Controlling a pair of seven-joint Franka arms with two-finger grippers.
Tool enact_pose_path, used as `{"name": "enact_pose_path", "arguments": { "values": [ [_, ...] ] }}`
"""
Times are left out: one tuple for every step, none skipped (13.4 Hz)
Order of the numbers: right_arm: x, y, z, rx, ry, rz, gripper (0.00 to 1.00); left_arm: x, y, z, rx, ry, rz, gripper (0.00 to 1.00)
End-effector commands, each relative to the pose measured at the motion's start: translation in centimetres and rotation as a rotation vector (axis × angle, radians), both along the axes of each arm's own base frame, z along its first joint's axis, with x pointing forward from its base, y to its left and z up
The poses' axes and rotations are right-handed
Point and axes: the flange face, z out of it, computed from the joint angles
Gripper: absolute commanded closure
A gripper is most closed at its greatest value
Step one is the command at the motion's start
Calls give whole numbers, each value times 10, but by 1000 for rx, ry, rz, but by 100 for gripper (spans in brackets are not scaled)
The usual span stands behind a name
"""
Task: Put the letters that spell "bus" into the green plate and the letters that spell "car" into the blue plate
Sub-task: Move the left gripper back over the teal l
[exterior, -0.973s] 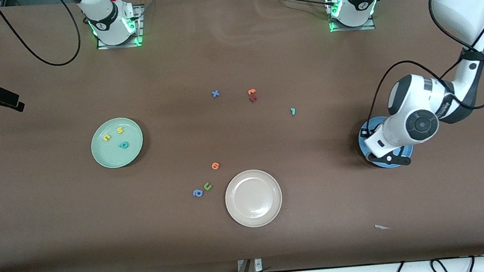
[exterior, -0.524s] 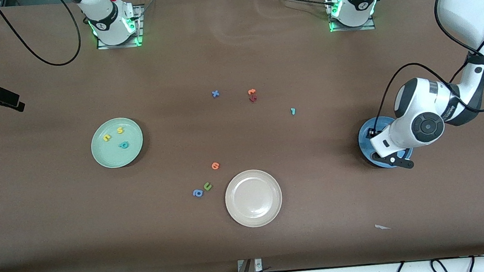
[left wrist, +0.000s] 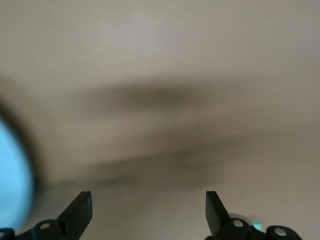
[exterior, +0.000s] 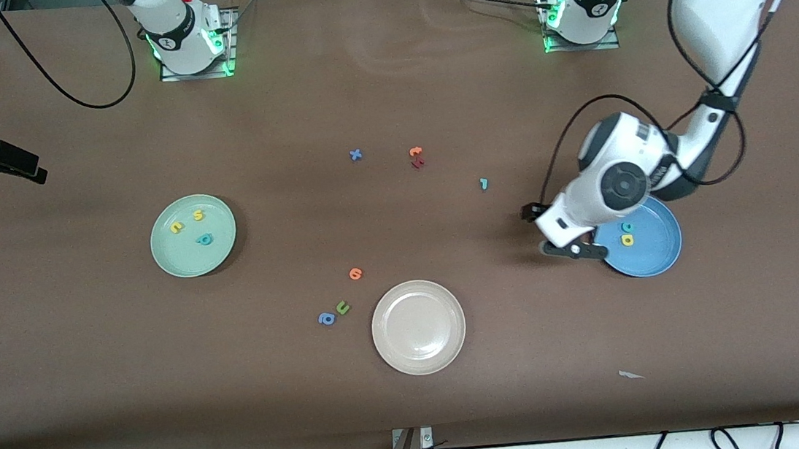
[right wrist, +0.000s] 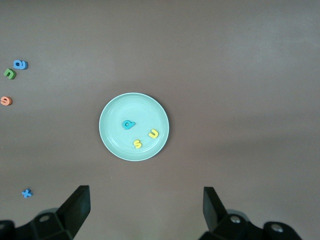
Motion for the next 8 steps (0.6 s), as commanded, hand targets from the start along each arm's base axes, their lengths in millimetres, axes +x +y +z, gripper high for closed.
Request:
{"name": "enact_pose_path", "arguments": {
  "values": [
    [2,11,5,8,-8,21,0,-33,-21,-1,-8,-22,79,0],
    [3,11,6,8,-10,20,0,-46,-31,-7,-19,-46,96,0],
    [3,10,6,8,-16,21,0,-60,-40,-16,-8,-72,101,0],
    [3,10,7,7,-17,21,0,-69,-48,-20,17,-94,115,2],
    [2,10,7,5,-14,23,0,-74,-56,-23,41,-107,128,3],
    [2,10,6,6,-10,26,0,-84,-65,-27,55,-106,135,4],
    [0,11,8,8,-8,26,0,-90,-75,-27,59,-105,143,4],
    [0,14,9,9,-10,29,0,-97,-85,-27,61,-105,152,7]
  ]
}}
